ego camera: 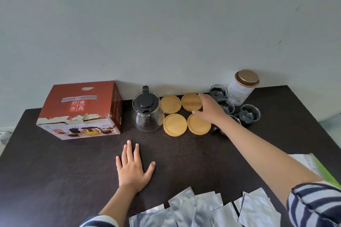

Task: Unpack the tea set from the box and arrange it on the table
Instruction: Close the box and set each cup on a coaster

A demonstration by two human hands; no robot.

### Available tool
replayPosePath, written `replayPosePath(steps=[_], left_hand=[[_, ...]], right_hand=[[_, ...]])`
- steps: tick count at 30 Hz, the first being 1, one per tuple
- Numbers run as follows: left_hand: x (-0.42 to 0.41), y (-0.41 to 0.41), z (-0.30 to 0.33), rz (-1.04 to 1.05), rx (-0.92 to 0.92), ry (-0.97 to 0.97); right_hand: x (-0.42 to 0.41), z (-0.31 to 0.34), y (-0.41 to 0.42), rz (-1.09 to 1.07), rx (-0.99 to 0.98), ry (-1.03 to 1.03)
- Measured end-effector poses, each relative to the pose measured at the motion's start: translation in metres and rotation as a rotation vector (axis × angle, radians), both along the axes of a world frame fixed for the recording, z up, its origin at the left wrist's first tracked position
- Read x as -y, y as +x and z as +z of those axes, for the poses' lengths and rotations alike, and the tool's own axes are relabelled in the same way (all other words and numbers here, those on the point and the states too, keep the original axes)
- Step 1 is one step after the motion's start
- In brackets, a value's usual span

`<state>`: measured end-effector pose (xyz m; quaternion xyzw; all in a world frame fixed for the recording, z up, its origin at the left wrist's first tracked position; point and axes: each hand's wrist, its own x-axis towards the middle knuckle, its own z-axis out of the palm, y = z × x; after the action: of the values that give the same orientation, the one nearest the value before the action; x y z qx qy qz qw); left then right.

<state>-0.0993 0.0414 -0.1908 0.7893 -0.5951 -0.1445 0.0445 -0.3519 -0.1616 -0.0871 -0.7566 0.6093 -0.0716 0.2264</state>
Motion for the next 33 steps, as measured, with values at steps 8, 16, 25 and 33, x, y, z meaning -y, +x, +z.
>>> replayPosePath(steps=[8, 16, 25, 33], left_hand=[[0.008, -0.026, 0.037, 0.064, -0.182, 0.091], [0.022, -0.078, 0.044, -0.047, -0.185, 0.139], [0.048, -0.108, 0.017, 0.114, -0.043, 0.073], [0.049, -0.111, 0.003, 0.161, 0.018, -0.002]], right_hand=[[-0.066, 0.031, -0.041, -0.089, 0.012, -0.033], [-0.072, 0.027, -0.074, -0.193, -0.009, -0.032], [0.031, 0.022, -0.068, -0.263, -0.058, -0.036], [0.090, 0.001, -0.056, -0.200, -0.223, 0.044]])
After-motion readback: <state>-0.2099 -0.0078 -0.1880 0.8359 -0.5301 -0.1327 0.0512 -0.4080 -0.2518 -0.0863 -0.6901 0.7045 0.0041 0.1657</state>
